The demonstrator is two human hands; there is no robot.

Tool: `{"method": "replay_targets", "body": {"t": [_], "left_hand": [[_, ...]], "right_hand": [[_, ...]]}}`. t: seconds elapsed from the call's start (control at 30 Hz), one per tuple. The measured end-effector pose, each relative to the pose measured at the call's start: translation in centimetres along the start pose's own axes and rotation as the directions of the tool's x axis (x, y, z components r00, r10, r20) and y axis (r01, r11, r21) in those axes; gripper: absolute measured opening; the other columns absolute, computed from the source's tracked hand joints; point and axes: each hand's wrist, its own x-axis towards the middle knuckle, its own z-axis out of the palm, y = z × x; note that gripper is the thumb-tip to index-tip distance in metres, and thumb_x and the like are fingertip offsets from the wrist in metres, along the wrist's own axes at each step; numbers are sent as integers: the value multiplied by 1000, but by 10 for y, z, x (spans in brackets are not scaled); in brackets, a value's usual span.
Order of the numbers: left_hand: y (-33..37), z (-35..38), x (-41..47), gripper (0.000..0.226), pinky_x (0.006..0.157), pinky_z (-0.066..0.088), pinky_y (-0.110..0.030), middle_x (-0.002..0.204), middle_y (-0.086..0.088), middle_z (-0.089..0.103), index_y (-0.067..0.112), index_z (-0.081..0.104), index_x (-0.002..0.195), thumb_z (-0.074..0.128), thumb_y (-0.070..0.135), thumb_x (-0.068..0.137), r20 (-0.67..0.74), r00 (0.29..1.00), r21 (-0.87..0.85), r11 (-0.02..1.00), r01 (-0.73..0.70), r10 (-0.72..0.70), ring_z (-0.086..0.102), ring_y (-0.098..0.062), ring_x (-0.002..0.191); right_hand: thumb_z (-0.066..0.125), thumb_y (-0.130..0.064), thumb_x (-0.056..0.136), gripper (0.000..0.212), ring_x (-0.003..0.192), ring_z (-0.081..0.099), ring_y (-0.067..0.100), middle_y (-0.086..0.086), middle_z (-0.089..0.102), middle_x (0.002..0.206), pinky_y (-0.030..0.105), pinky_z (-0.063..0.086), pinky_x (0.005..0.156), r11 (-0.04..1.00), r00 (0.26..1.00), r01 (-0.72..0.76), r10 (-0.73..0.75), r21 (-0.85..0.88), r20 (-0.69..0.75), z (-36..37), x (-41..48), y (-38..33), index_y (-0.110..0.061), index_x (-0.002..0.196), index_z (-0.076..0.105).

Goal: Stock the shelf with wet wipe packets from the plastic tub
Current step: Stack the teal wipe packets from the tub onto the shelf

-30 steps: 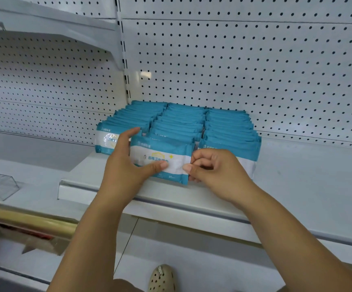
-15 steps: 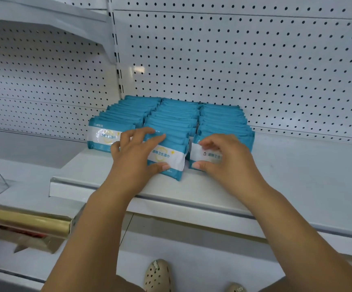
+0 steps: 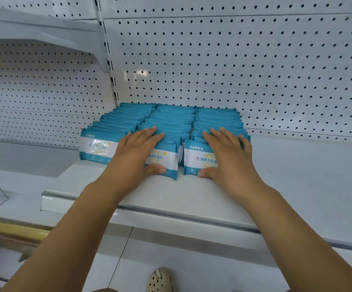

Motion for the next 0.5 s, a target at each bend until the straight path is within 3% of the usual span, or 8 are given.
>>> {"method": "replay_targets", "body": {"t": [0.1,0.23,0.5], "left_hand": [[5,6,7,90,124,-13,-40,166,4,22,26,25,159,64,60,85,-41,998,146,988,-45,52,15,-18,154],[14,11,13,88,126,-2,-46,162,-6,32,16,33,156,67,56,85,-54,994,159,984,-82,91,24,-26,151],[11,9,3,93,125,-13,-39,165,5,22,23,23,158,62,66,85,-67,991,111,988,-110,118,14,-15,154]], "right_hand": [[74,-46,83,93,153,4,13,-7,15,166,39,-3,118,997,998,38,-41,-61,-48,5,2,2,-34,158,19],[73,-44,85,91,151,8,13,-9,17,165,41,0,115,994,995,61,-67,-90,-69,8,6,3,-35,157,19],[75,-57,78,106,152,-4,10,-10,3,167,44,-10,116,998,999,43,-43,-42,1,-6,-7,14,-35,158,10]]}}
